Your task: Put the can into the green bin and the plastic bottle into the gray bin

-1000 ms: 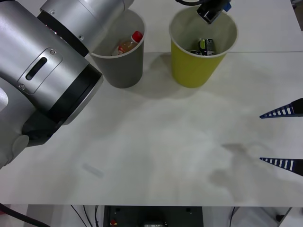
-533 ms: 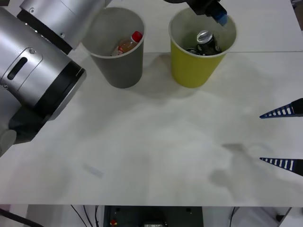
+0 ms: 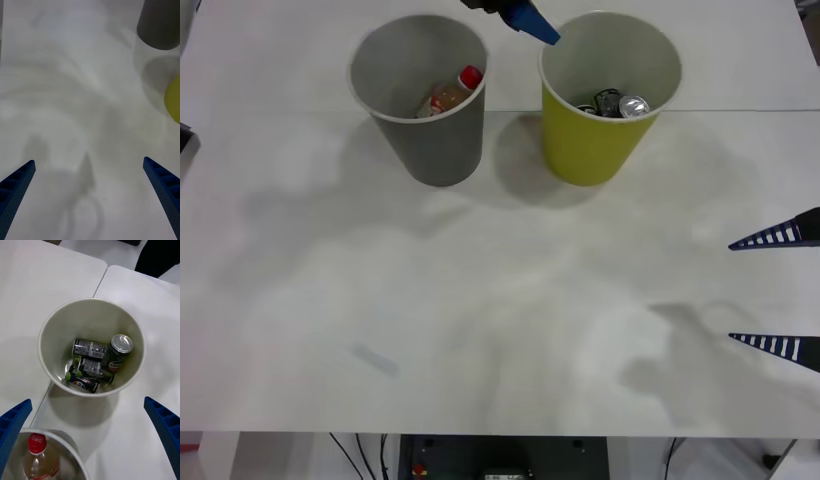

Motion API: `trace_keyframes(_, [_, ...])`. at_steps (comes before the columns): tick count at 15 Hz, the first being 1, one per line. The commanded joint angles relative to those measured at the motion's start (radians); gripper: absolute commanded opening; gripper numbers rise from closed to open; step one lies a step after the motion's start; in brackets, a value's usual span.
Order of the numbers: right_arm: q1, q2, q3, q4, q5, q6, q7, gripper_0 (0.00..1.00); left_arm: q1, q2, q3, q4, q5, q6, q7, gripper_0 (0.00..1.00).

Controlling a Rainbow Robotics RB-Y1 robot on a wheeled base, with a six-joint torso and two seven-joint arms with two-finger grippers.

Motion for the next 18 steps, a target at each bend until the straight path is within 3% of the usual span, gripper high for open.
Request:
trace_keyframes(1, [0.000, 0.000, 0.000, 0.000, 0.000, 0.000, 0.000, 1.00, 0.071, 0.127, 0.003, -0.060, 0.103, -0.007, -0.093, 1.00])
trace_keyframes(4, [0.000, 0.000, 0.000, 0.000, 0.000, 0.000, 0.000, 1.00, 0.190, 0.292, 0.034, -0.127, 0.227, -0.007, -0.207, 1.00])
trace_keyframes(10, [0.000, 0.000, 0.000, 0.000, 0.000, 0.000, 0.000, 1.00, 0.608, 0.531, 0.318, -0.316, 0.356, -0.041, -0.400, 1.00])
trace_keyframes(14, [0.000, 0.000, 0.000, 0.000, 0.000, 0.000, 0.000, 1.00, 0.918, 0.556, 0.534, -0.434, 0.368, -0.044, -0.511, 1.00])
trace_keyframes(18, [0.000, 0.000, 0.000, 0.000, 0.000, 0.000, 0.000, 1.00, 1.065, 0.554, 0.634, -0.449, 0.361, -0.110, -0.655, 1.00])
